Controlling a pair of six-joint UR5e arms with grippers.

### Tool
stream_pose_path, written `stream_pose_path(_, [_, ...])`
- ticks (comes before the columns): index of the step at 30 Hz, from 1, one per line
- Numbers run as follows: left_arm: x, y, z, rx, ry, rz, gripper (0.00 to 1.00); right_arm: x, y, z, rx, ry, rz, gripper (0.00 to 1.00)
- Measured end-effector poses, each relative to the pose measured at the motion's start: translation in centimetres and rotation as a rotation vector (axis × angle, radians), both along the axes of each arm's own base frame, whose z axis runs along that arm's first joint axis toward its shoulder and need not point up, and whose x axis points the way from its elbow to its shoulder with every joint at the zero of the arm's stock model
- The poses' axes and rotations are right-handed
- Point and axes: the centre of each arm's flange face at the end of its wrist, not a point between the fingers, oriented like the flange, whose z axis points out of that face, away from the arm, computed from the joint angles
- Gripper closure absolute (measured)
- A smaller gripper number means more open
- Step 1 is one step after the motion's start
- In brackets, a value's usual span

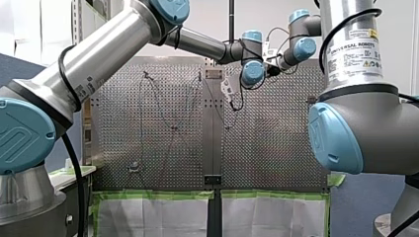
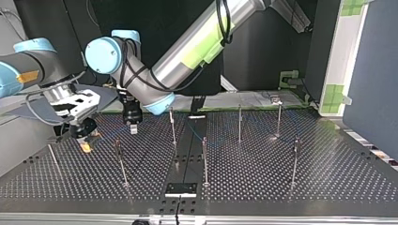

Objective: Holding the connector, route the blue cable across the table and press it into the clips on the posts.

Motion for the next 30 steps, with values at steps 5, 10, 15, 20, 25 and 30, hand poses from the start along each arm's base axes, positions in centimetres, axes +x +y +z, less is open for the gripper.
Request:
stream_pose_path(5, [0.5, -0.1, 0.2, -0.013, -0.023, -0.004, 1.0, 0.0, 0.0, 0.2, -0.004, -0.002, 0.008, 1.0])
stream_pose_path(10, [1.6, 0.2, 0.5, -0.019, -0.05, 0.0, 1.0, -0.1, -0.2, 0.0, -0.003, -0.002, 0.007, 1.0])
stream_pose_path(15, [3.6, 1.1, 0.8, -0.034, -0.081, -0.005, 1.0, -0.1, -0.5, -0.4, 0.0, 0.001, 0.011, 1.0])
stream_pose_path(20, [5.0, 1.6, 0.9, -0.038, -0.103, -0.02, 1.0, -0.2, -0.8, -0.1, -0.007, -0.001, 0.012, 1.0])
stream_pose_path(25, [6.1, 1.7, -0.2, -0.029, -0.102, -0.038, 1.0, -0.5, -1.2, 0.2, -0.014, -0.005, 0.009, 1.0])
stream_pose_path(30, [7.2, 1.9, -1.3, -0.026, -0.104, -0.047, 1.0, -0.9, -2.0, -0.4, -0.007, -0.001, 0.002, 1.0])
